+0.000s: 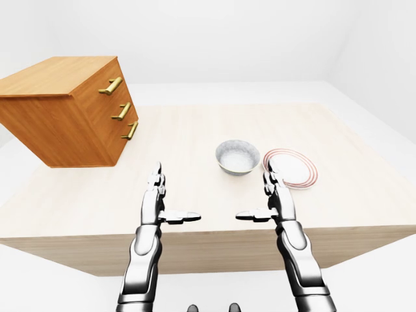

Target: Put the bowl on top of the cabinet.

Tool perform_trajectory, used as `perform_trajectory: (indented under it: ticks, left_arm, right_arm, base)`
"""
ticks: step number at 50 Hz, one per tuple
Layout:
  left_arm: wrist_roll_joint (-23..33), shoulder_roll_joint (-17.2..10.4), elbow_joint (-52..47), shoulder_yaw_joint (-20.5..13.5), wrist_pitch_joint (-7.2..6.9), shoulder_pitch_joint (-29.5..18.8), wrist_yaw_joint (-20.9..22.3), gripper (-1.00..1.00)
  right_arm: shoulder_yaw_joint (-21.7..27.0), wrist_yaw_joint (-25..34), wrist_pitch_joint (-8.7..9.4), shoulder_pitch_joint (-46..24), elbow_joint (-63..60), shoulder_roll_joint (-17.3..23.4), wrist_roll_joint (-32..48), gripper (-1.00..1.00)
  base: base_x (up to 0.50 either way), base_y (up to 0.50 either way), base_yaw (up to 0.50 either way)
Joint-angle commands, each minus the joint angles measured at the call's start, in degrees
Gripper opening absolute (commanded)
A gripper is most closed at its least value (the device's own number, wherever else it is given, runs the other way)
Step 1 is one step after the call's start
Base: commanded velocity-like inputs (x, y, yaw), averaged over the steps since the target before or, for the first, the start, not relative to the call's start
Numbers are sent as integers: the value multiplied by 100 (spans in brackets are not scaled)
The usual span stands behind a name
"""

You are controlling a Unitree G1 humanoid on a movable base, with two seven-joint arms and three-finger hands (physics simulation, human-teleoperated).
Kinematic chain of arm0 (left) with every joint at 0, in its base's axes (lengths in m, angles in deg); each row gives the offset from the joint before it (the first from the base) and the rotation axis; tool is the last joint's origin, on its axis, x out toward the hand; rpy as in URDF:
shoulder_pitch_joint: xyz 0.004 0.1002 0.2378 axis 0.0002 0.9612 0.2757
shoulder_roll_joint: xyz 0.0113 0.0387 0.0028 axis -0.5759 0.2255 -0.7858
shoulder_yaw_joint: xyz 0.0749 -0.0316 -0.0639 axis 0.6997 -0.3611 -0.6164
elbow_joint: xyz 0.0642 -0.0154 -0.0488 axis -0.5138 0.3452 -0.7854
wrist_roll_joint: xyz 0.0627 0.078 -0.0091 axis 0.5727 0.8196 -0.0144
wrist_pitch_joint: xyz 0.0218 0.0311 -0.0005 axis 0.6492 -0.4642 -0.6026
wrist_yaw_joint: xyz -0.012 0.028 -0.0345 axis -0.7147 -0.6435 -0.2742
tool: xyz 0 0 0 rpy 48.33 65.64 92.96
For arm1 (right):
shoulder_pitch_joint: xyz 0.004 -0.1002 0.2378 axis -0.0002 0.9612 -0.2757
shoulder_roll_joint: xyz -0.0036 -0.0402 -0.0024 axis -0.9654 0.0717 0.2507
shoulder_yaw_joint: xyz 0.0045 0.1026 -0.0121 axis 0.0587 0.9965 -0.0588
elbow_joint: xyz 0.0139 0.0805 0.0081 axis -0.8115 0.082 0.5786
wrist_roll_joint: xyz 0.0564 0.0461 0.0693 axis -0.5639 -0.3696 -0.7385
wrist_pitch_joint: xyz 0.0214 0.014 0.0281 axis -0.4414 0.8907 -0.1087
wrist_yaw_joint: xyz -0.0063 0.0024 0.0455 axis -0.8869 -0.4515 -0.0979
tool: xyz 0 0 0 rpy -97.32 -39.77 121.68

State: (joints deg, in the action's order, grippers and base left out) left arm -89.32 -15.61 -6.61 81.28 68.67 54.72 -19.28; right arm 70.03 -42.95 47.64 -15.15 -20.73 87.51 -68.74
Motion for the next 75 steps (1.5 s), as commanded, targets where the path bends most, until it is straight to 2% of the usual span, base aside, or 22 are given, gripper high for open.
perform_trajectory:
  ticks: [1,9,10,13,14,18,21,22,24,26,28,31,34,38,41,45,53,67,75]
  left_arm:
    - [-52,-73,-71,-135,-69,-2,127,100]
    - [-53,-68,-202,-136,-122,35,134,100]
    - [-66,-72,-251,-145,-161,41,139,100]
    - [-186,-127,-581,-279,-451,-1,153,100]
    - [-246,-156,-799,-359,-480,-23,137,100]
    - [-543,-326,-1516,-791,-480,-219,59,100]
    - [-866,-503,-2086,-1245,-480,-444,-109,100]
    - [-981,-519,-2303,-1324,-480,-457,-178,100]
    - [-923,-582,-2689,-1295,-480,-404,-171,100]
    - [-824,-648,-3073,-1425,-480,-448,-258,100]
    - [-831,-677,-3139,-1543,-480,-504,-298,100]
    - [-1094,-882,-3266,-2035,-480,-664,-390,100]
    - [-1363,-999,-3351,-2275,-480,-730,-516,100]
    - [-1877,-1150,-3626,-2714,-480,-845,-924,100]
    - [-1877,-1209,-3584,-2687,-480,-771,-1061,100]
    - [-2133,-1307,-3623,-2935,-480,-821,-1362,100]
    - [-2244,-1397,-3569,-2960,-480,-771,-1626,100]
    - [-2306,-1463,-3475,-2971,-480,-784,-1693,100]
    - [-2305,-1463,-3452,-2966,-480,-784,-1679,100]
  right_arm:
    - [121,130,45,8,-9,63,-54,100]
    - [141,140,44,11,-7,73,-58,100]
    - [163,136,69,6,-42,81,-71,100]
    - [330,31,405,7,-546,101,-227,100]
    - [371,4,503,-8,-748,115,-273,100]
    - [568,-110,503,31,-1672,190,-359,100]
    - [937,-161,503,72,-2776,281,-541,100]
    - [1069,-191,503,61,-3075,296,-620,100]
    - [1311,-246,503,82,-3445,327,-673,100]
    - [1724,-245,503,137,-3924,367,-911,100]
    - [1884,-246,503,134,-4050,398,-964,100]
    - [2631,-254,503,97,-4678,568,-1448,100]
    - [2988,-285,503,69,-4881,645,-1717,100]
    - [3427,-347,503,68,-5148,762,-2077,100]
    - [3595,-403,503,66,-5216,809,-2261,100]
    - [3740,-479,503,47,-5223,866,-2474,100]
    - [3688,-532,503,106,-5091,890,-2556,100]
    - [3658,-595,503,143,-5070,929,-2869,100]
    - [3646,-515,503,161,-5041,901,-2839,100]
  base:
    - [0,0,0]
    - [0,0,0]
    - [0,0,0]
    - [0,0,0]
    - [0,0,0]
    - [0,0,0]
    - [0,0,0]
    - [0,0,0]
    - [0,0,0]
    - [0,0,0]
    - [0,0,0]
    - [0,0,0]
    - [0,0,0]
    - [0,0,0]
    - [0,0,0]
    - [0,0,0]
    - [0,0,0]
    - [0,0,0]
    - [42,0,0]
